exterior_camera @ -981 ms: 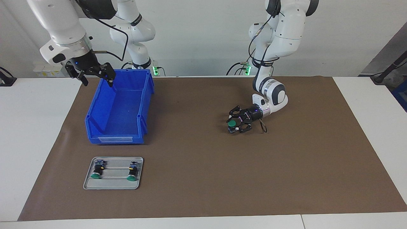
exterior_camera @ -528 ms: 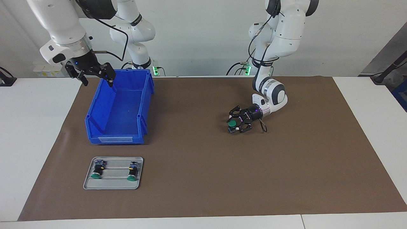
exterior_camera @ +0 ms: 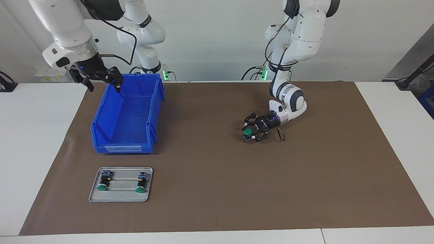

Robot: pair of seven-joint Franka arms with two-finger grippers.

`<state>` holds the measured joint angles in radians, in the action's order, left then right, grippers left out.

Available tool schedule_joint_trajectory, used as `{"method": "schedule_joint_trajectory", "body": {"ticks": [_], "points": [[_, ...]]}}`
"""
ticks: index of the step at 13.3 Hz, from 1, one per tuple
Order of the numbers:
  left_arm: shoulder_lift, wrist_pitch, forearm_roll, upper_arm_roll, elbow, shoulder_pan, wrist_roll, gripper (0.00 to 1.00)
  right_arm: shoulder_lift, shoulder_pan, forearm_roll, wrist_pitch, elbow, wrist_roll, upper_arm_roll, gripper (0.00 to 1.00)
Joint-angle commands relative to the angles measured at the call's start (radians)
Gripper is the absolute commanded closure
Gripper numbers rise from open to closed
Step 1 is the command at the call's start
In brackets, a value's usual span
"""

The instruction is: Place and press button with both arms

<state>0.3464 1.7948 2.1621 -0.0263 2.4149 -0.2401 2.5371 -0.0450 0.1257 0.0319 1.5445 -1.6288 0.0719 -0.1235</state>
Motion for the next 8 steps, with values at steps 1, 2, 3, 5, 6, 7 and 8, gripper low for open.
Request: {"method": "schedule_joint_trajectory", "body": {"ticks": [1, 2, 3, 5, 6, 7, 8], "points": [[-0.004, 0.014, 0.018, 0.000, 0.015, 0.008, -0.006, 0.41, -0.012, -0.008, -0.014, -0.012, -0.002, -0.023, 0.005, 0.00], [-0.004, 0.014, 0.018, 0.000, 0.015, 0.008, -0.008, 0.41, -0.012, -0.008, -0.014, -0.014, -0.002, -0.023, 0.005, 0.00], [-0.004, 0.014, 0.016, -0.001, 0.015, 0.010, -0.008, 0.41, -0.012, -0.008, -0.014, -0.014, -0.002, -0.023, 0.005, 0.00], [-0.006, 0.012, 0.018, -0.001, 0.013, 0.012, -0.009, 0.40, -0.012, -0.008, -0.014, -0.014, -0.002, -0.024, 0.005, 0.00], [-0.006, 0.012, 0.018, -0.001, 0.013, 0.012, -0.009, 0.40, -0.012, -0.008, -0.014, -0.014, -0.002, -0.023, 0.005, 0.00], [-0.007, 0.012, 0.018, -0.001, 0.013, 0.010, -0.015, 0.40, -0.012, -0.008, -0.014, -0.014, -0.002, -0.023, 0.005, 0.00], [-0.012, 0.014, 0.018, -0.001, 0.013, 0.010, -0.034, 0.36, -0.012, -0.008, -0.014, -0.012, -0.002, -0.023, 0.005, 0.00]]}}
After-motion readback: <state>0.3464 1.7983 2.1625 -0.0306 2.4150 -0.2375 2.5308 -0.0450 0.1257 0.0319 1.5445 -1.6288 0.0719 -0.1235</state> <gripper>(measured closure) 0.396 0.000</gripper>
